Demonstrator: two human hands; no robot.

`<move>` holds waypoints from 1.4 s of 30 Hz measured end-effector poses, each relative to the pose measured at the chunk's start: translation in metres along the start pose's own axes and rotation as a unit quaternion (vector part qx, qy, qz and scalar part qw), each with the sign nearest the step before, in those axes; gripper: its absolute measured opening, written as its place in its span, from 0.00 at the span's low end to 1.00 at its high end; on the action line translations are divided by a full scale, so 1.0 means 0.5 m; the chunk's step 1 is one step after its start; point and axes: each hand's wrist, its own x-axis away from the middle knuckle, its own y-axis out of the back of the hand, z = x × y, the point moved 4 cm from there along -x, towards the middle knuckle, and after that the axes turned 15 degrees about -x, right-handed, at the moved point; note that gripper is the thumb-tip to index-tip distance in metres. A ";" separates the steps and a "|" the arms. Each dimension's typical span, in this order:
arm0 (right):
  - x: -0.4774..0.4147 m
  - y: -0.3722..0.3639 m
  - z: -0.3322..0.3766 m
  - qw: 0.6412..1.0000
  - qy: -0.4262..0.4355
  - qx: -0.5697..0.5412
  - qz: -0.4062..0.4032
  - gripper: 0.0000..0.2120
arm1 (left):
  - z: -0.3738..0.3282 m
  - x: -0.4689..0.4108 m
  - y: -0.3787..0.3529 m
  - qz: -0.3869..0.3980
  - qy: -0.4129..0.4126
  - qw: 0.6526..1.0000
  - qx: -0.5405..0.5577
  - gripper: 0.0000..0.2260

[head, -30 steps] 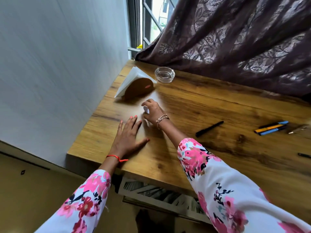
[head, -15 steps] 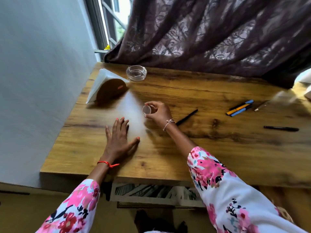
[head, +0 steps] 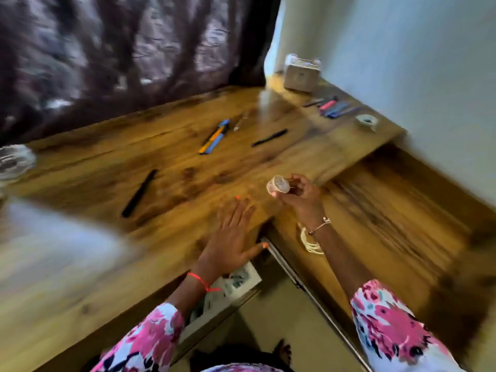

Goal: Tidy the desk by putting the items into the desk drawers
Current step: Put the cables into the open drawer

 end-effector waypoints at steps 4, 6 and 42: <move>0.045 0.240 -0.010 0.994 -0.006 0.068 -0.082 0.18 | -0.203 -0.056 -0.074 0.052 -0.203 0.978 0.002 0.35; 0.074 0.336 -0.027 0.987 -0.020 0.106 -0.117 0.18 | -0.289 -0.060 -0.113 0.094 -0.290 0.952 -0.004 0.33; 0.120 0.494 -0.262 0.946 -0.093 0.304 0.069 0.23 | -0.439 -0.018 -0.214 0.007 -0.462 0.884 -0.075 0.21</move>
